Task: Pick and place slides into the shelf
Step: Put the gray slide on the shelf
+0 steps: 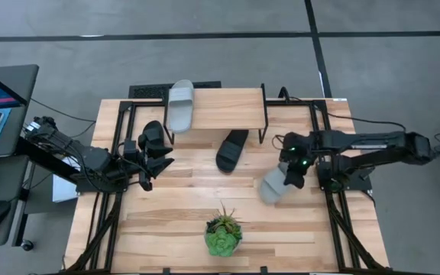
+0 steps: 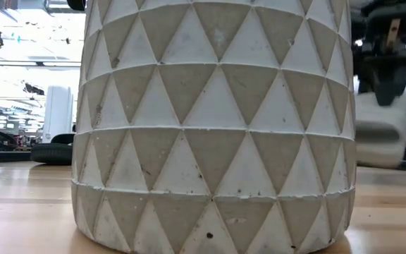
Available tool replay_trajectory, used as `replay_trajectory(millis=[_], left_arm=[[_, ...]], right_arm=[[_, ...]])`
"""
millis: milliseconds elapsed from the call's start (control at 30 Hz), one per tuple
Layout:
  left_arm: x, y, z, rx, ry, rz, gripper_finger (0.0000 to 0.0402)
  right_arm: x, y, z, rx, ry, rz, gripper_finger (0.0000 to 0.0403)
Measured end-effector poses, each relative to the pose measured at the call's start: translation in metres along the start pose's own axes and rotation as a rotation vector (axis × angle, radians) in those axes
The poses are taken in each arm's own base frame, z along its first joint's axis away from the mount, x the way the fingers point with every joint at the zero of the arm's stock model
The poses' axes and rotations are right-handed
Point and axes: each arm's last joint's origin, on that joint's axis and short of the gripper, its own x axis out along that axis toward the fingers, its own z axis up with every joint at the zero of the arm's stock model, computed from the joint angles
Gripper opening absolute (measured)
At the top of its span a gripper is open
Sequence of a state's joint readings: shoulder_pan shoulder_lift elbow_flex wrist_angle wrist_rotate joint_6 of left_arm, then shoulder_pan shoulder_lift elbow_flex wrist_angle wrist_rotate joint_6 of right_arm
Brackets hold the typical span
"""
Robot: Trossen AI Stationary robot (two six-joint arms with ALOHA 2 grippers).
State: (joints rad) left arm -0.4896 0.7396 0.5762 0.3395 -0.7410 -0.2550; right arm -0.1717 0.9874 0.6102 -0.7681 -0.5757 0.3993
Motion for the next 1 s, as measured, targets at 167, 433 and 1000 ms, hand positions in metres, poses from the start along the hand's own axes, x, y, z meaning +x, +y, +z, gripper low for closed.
replay_trajectory(millis=[167, 433, 1000], left_arm=[[0.000, 0.000, -0.002, -0.003, 0.012, 0.006, 0.0185], [0.000, 0.001, -0.001, -0.006, 0.011, 0.008, 0.0185], [0.007, -0.004, -0.010, -0.065, 0.023, 0.017, 0.0185]], right_arm=[[-0.022, 0.008, -0.007, 0.026, -0.157, 0.035, 0.0001], [-0.064, 0.022, -0.012, 0.003, -0.600, 0.082, 0.0001], [-0.142, 0.067, 0.009, -0.241, -1.600, 0.305, 0.0000]])
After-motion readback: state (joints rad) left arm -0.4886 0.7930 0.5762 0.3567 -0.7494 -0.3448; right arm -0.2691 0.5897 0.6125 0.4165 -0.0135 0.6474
